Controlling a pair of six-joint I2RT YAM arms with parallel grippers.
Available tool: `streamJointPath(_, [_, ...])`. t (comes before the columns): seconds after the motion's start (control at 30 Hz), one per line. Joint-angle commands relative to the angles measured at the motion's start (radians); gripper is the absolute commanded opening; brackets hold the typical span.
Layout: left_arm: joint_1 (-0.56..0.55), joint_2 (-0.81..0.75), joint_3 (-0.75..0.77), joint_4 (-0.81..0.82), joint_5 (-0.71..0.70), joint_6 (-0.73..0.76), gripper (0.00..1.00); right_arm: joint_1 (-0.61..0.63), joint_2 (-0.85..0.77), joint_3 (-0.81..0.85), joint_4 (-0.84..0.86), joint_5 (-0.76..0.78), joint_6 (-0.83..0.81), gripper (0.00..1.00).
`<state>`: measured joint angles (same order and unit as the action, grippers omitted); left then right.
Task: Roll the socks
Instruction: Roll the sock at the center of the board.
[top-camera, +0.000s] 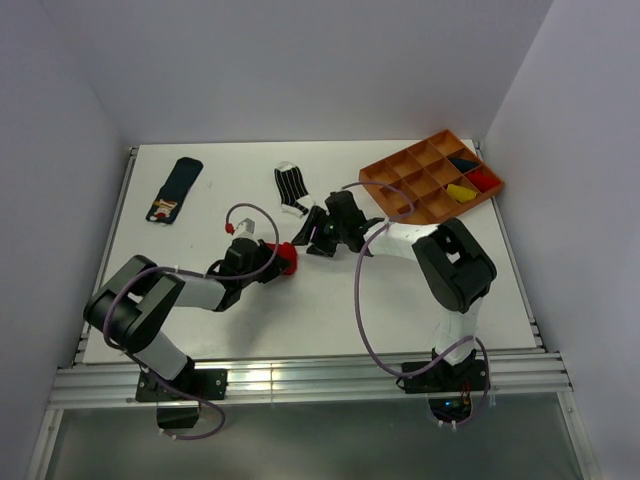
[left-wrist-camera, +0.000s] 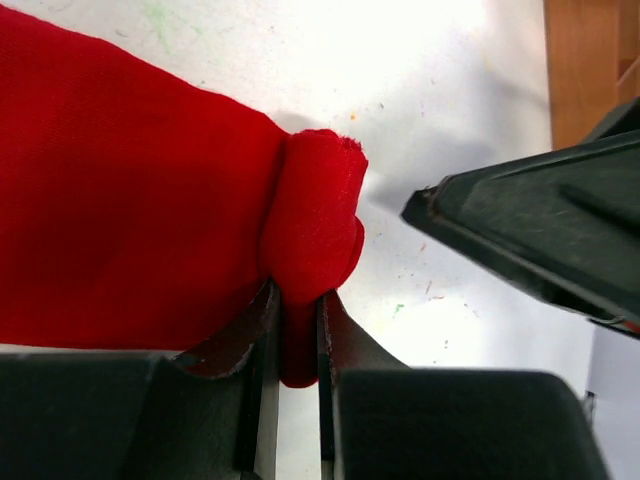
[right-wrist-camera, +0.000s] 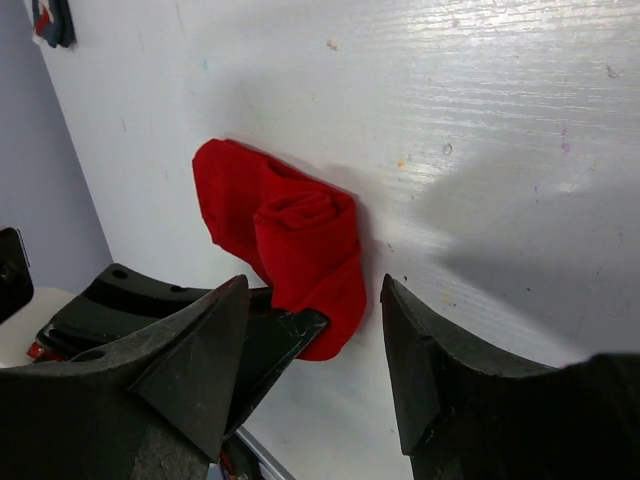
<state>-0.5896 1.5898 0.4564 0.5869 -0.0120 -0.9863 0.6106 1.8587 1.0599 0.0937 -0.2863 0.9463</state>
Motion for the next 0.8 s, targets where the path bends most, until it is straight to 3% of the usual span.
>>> streamJointPath(0.0, [0.020,0.064,0.007,-0.027,0.099,0.008,0.00,0.012,0.030,0.029,0.028,-0.008,0.008,0.63])
streamJointPath(0.53, [0.025,0.131,0.080,-0.070,0.191,0.064,0.00,0.020,0.123,0.081,0.020,-0.007,0.014,0.62])
streamJointPath(0.67, [0.025,0.144,0.088,-0.064,0.218,0.071,0.00,0.020,0.140,0.081,0.024,-0.001,0.016,0.58])
streamJointPath(0.77, [0.025,0.154,0.090,-0.056,0.236,0.075,0.00,0.020,0.149,0.084,0.021,0.002,0.009,0.48])
